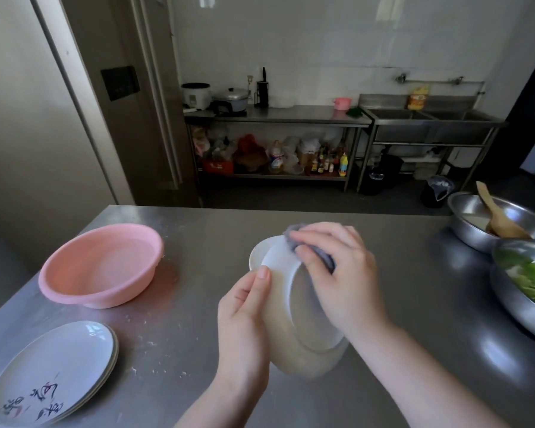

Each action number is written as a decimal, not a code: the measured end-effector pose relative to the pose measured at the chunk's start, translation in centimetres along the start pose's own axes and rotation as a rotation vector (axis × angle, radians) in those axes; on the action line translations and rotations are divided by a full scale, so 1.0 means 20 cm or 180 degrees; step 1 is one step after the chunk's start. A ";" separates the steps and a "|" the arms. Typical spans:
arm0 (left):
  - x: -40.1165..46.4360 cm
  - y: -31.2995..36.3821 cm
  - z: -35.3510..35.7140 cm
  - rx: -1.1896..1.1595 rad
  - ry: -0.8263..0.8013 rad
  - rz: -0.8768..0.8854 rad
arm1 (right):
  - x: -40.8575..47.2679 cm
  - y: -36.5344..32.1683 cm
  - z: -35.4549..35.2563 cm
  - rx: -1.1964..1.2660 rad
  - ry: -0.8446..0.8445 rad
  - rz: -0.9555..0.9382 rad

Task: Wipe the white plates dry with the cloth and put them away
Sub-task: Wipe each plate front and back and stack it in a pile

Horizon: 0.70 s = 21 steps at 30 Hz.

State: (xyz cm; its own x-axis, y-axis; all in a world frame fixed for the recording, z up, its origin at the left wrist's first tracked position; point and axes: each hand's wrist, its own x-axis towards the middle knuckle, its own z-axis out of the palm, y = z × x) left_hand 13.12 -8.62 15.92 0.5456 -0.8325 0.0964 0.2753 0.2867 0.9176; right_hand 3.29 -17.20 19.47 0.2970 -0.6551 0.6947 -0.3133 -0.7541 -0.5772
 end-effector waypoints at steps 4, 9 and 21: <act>0.01 0.00 -0.04 0.0084 -0.0133 0.0078 | -0.03 -0.03 0.03 -0.0036 -0.0498 -0.0642; 0.02 -0.01 -0.09 -0.0126 0.0144 -0.0264 | 0.01 0.12 -0.06 0.0492 -0.0313 0.1110; 0.12 -0.10 -0.14 -0.0412 0.0540 -0.0604 | -0.19 0.16 0.01 0.0069 -0.0012 0.1319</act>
State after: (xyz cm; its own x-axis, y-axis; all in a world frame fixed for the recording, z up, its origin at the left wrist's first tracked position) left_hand 16.09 -9.88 13.34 0.5962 -0.7890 -0.1483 0.4780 0.2005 0.8551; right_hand 1.39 -17.05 14.88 0.1530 -0.9036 0.4001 -0.3881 -0.4273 -0.8166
